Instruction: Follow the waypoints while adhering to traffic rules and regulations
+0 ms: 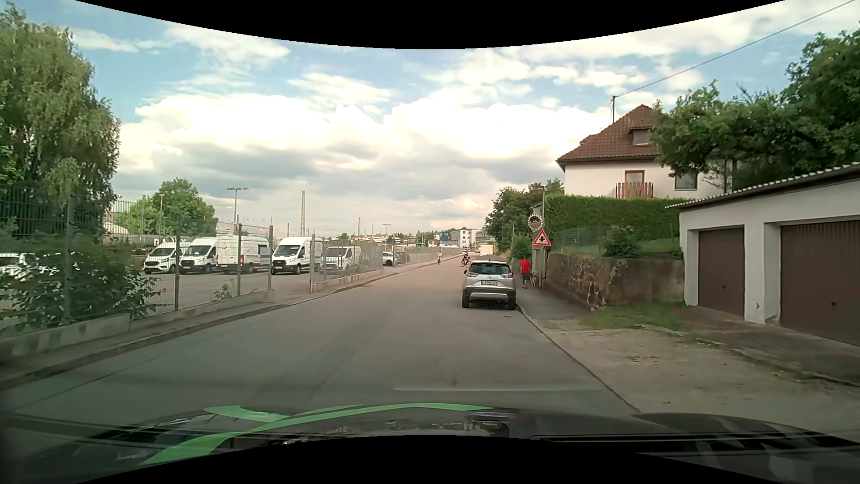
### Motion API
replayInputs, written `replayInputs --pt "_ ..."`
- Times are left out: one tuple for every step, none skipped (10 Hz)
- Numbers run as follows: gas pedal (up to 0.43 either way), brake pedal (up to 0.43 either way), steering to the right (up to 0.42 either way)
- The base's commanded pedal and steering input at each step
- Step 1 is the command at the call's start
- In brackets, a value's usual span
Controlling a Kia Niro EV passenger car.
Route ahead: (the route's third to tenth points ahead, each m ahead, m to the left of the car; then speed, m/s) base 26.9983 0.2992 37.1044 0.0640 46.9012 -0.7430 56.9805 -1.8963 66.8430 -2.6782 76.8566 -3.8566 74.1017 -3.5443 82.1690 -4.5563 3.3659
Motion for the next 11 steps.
replayInputs --pt "0.028 0.0 -0.09" --pt "0.118 0.0 -0.094" --pt "0.13 0.0 -0.096" --pt "0.138 0.0 -0.098" --pt "0.169 0.0 -0.098" --pt "0.189 0.0 -0.098" --pt "0.189 0.0 -0.098" --pt "0.189 0.0 -0.097" --pt "0.189 0.0 -0.095" --pt "0.189 0.0 -0.089" --pt "0.189 0.0 -0.081"
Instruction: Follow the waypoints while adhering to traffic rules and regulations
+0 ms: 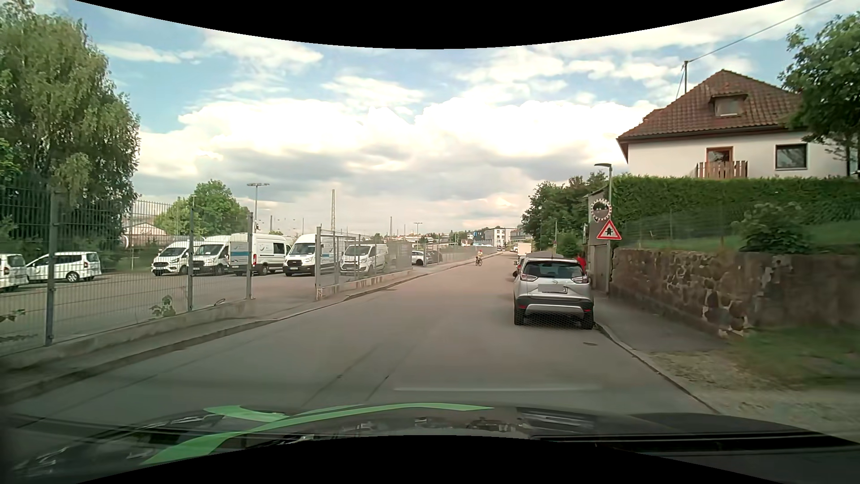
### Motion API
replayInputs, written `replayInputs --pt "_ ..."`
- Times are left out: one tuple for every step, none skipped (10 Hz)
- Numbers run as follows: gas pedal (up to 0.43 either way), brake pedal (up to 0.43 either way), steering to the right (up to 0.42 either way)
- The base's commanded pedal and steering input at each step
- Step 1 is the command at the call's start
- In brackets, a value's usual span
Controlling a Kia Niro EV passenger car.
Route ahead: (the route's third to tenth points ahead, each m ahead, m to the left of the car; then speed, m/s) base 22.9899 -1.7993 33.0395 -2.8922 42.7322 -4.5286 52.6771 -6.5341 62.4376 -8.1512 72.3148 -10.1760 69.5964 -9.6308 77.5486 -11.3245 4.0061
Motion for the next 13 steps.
replayInputs --pt "0.189 0.0 -0.072" --pt "0.189 0.0 -0.066" --pt "0.189 0.0 -0.059" --pt "0.189 0.0 -0.051" --pt "0.189 0.0 -0.044" --pt "0.189 0.0 -0.036" --pt "0.177 0.0 -0.025" --pt "0.169 0.0 -0.017" --pt "0.169 0.0 -0.014" --pt "0.169 0.0 -0.011" --pt "0.169 0.0 -0.006" --pt "0.15 0.0 0.0" --pt "0.138 0.0 0.004"
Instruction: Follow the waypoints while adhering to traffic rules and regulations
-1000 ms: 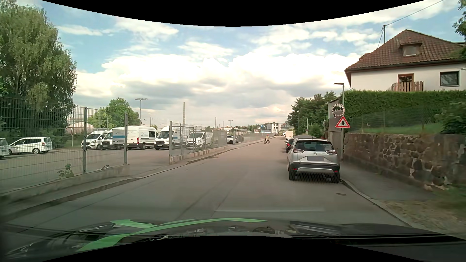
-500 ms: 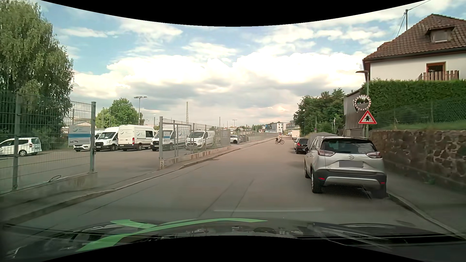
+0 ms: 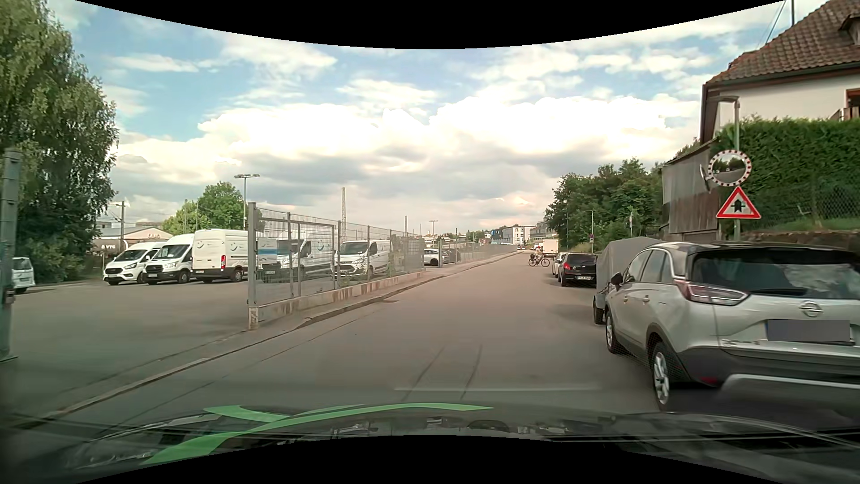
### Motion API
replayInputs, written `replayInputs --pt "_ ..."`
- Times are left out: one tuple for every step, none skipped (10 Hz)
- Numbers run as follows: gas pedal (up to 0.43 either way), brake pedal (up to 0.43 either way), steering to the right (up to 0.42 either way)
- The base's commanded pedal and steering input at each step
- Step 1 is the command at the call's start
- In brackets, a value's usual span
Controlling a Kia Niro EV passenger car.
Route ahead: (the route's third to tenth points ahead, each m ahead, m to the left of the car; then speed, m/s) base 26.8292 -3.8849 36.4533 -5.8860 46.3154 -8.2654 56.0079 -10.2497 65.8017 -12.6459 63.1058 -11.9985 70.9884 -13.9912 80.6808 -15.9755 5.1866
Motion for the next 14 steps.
replayInputs --pt "0.138 0.0 0.007" --pt "0.13 0.0 0.014" --pt "0.118 0.0 0.029" --pt "0.118 0.0 0.041" --pt "0.118 0.0 0.048" --pt "0.118 0.0 0.056" --pt "0.13 0.0 0.061" --pt "0.13 0.0 0.063" --pt "0.13 0.0 0.065" --pt "0.13 0.0 0.065" --pt "0.13 0.0 0.065" --pt "0.13 0.0 0.064" --pt "0.13 0.0 0.063" --pt "0.13 0.0 0.062"
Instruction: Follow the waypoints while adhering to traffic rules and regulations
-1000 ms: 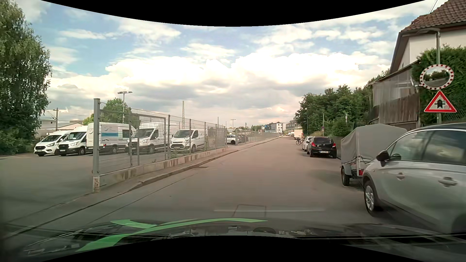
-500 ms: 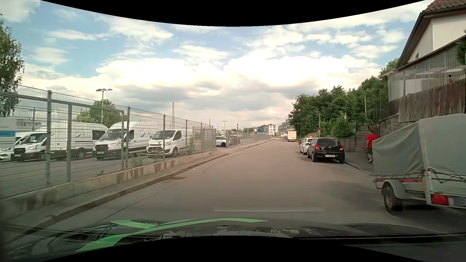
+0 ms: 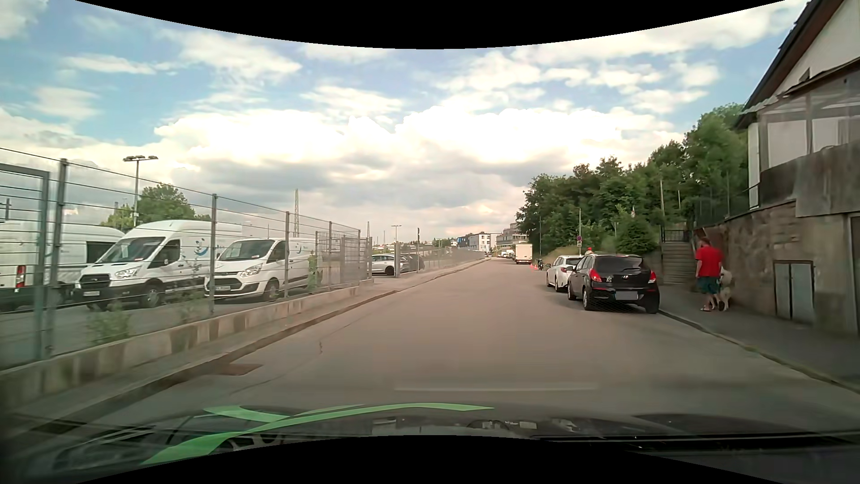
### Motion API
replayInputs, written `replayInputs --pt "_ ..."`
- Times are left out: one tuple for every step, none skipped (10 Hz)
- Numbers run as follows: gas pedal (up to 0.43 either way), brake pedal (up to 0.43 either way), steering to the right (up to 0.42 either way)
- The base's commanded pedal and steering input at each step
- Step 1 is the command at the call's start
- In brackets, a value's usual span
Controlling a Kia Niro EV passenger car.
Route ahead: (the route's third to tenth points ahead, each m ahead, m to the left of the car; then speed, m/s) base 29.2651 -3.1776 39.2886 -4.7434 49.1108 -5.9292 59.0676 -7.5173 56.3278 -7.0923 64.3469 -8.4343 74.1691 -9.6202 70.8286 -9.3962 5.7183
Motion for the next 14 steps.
replayInputs --pt "0.13 0.0 0.061" --pt "0.13 0.0 0.06" --pt "0.13 0.0 0.061" --pt "0.13 0.0 0.06" --pt "0.13 0.0 0.058" --pt "0.13 0.0 0.057" --pt "0.13 0.0 0.055" --pt "0.13 0.0 0.05" --pt "0.13 0.0 0.047" --pt "0.13 0.0 0.046" --pt "0.13 0.0 0.046" --pt "0.13 0.0 0.044" --pt "0.13 0.0 0.038" --pt "0.13 0.0 0.03"
